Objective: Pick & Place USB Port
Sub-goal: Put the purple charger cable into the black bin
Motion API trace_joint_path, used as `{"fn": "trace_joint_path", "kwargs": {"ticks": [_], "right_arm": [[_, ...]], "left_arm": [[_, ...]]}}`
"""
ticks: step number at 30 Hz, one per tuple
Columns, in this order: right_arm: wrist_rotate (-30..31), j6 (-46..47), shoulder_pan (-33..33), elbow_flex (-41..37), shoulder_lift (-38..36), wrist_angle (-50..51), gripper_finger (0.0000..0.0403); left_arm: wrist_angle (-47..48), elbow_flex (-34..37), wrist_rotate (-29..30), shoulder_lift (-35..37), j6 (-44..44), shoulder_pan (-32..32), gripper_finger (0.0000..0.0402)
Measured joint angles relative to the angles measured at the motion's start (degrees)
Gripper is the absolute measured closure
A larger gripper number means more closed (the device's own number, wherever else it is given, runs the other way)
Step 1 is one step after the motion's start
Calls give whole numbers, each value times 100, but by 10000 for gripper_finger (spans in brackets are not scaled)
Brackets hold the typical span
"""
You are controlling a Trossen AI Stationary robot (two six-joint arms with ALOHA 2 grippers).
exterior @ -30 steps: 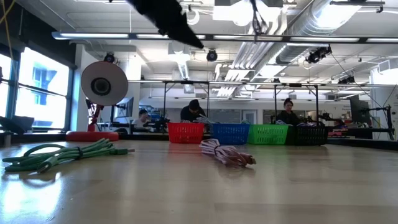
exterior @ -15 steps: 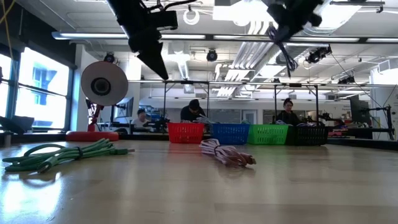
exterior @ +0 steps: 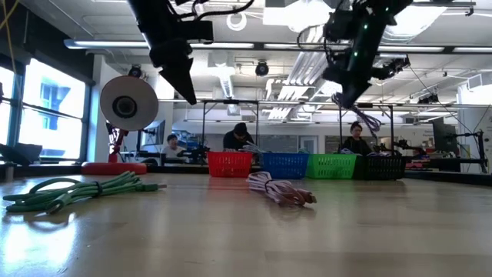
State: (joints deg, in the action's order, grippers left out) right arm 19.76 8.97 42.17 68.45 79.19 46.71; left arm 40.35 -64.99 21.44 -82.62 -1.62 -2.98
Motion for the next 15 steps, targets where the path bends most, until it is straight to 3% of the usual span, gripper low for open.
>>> {"fn": "trace_joint_path", "kwargs": {"ticks": [15], "right_arm": [[-266, 660, 226, 2, 523, 551, 393]], "left_arm": [[-337, 620, 3, -3, -42, 0, 271]]}}
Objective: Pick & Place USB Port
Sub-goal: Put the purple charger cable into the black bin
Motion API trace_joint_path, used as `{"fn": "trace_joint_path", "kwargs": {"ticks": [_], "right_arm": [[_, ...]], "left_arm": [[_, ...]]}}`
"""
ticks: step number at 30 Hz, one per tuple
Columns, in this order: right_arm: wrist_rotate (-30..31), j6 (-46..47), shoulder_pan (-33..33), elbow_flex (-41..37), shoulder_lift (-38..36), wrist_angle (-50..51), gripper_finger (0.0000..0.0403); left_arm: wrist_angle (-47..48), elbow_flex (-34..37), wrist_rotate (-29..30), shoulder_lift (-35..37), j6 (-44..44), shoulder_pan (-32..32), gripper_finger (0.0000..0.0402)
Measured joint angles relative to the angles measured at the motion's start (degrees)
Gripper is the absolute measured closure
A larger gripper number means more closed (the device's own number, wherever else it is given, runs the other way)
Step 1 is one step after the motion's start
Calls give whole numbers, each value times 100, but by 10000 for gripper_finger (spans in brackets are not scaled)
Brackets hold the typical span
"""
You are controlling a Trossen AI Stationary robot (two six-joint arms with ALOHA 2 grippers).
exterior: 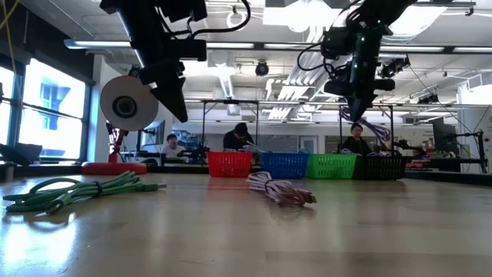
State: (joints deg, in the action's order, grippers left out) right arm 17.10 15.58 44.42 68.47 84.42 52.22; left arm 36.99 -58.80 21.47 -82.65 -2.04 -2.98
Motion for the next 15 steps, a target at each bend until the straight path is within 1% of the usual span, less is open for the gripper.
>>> {"fn": "trace_joint_path", "kwargs": {"ticks": [3, 8, 15], "right_arm": [[-12, 127, 22, 0, 0, 183, 393], [47, 240, 59, 2, 59, 220, 393], [-87, 245, 217, 4, 500, 133, 393]], "left_arm": [[-20, 5, 0, 0, 0, 0, 271], [-43, 5, 2, 0, -62, 0, 271], [-46, 5, -68, 0, -141, 0, 271]]}}
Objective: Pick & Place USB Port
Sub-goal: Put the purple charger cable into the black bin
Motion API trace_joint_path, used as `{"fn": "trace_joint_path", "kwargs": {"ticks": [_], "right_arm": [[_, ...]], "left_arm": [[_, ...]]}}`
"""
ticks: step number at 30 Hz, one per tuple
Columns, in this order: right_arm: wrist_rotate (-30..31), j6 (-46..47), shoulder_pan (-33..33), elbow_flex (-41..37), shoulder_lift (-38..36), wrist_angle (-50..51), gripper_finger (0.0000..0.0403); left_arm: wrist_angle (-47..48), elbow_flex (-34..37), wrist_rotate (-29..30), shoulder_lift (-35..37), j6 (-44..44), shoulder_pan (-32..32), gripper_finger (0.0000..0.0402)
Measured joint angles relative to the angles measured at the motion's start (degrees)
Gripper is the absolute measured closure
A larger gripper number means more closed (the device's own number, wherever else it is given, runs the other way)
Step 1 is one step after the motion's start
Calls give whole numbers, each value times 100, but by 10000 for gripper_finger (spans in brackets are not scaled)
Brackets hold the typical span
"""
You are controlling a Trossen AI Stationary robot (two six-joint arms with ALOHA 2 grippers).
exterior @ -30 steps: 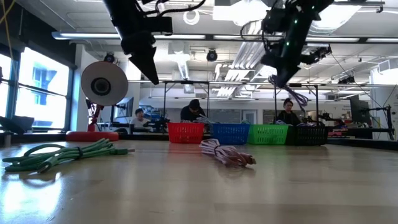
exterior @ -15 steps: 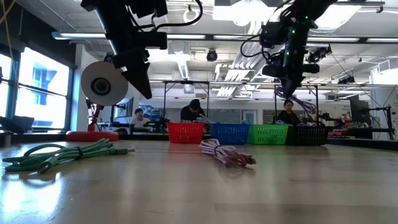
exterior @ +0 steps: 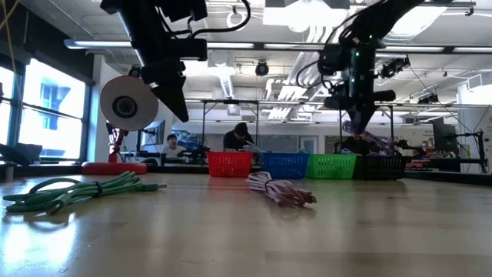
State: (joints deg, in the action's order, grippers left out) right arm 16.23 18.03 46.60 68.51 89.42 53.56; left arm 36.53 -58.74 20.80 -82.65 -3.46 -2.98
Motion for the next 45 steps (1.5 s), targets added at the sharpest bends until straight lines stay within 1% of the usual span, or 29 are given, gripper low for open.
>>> {"fn": "trace_joint_path", "kwargs": {"ticks": [7, 12, 21, 29, 34, 39, 41, 45], "right_arm": [[-144, 4, 48, 0, 471, -86, 393], [-167, 2, 138, 0, 635, -92, 393], [-313, -1, 430, 0, 665, -107, 393], [-324, -41, 626, 0, 713, -213, 393], [-479, -110, 704, 0, 1038, -293, 393], [-399, -113, 700, 0, 1391, -470, 393], [-424, -152, 699, 0, 1445, -581, 384], [-491, -166, 701, 0, 1447, -684, 337]], "left_arm": [[52, 2, -182, 0, -93, 2, 271], [95, 4, -199, 0, -95, 2, 271], [91, 4, -197, 0, -94, 2, 271], [91, 4, -224, 0, -95, 2, 271], [94, 4, -226, 0, -95, 2, 271], [107, 4, -228, 0, -95, 2, 271], [111, 4, -230, 0, -92, 2, 271], [109, 4, -230, 0, -92, 2, 271]]}}
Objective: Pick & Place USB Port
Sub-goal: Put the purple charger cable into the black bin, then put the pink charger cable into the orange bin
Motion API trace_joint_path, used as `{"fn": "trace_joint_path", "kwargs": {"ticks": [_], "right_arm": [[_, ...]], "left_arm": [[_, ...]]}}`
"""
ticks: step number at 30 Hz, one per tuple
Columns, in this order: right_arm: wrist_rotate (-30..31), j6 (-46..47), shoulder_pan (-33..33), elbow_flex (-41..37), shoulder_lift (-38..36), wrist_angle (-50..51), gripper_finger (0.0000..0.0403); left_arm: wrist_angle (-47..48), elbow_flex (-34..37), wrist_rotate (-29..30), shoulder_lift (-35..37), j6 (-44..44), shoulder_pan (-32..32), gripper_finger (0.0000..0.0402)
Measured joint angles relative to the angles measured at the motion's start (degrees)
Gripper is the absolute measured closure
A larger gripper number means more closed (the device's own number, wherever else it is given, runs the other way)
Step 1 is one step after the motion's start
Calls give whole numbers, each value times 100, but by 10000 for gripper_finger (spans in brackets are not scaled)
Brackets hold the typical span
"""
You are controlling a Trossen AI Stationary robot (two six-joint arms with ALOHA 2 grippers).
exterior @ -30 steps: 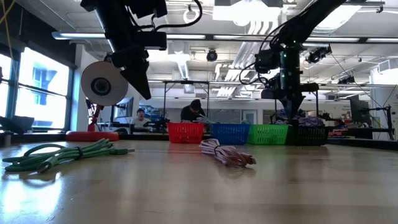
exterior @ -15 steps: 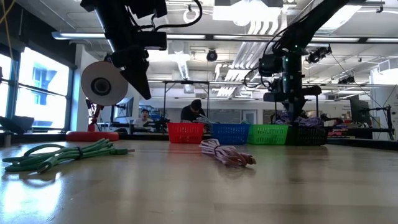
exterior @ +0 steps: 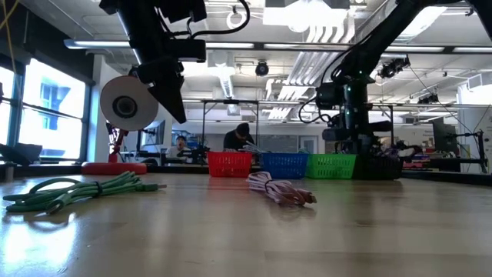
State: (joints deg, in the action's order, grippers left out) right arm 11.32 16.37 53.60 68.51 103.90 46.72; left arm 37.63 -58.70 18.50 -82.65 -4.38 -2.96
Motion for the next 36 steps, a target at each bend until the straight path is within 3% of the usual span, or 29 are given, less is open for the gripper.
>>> {"fn": "trace_joint_path", "kwargs": {"ticks": [9, 15, 19, 26, 32, 36], "right_arm": [[120, 1, -5, 0, -7, 190, 262], [622, 10, -78, 0, -204, 599, 239], [734, 10, -208, 0, -701, 636, 238], [330, -13, -573, 0, -2054, 649, 238], [-1071, -421, -1141, 0, -3083, 757, 238], [-1354, -488, -1658, 0, -3529, 756, 238]], "left_arm": [[-2, 0, 4, 0, 7, 0, 271], [-4, 0, 4, 0, 18, 0, 271], [-8, 0, 7, 0, 20, 0, 271], [4, 0, -83, 0, 164, -2, 271], [-80, 26, -1839, 0, 1165, 2, 271], [-255, 26, -2791, 0, 2017, 98, 271]]}}
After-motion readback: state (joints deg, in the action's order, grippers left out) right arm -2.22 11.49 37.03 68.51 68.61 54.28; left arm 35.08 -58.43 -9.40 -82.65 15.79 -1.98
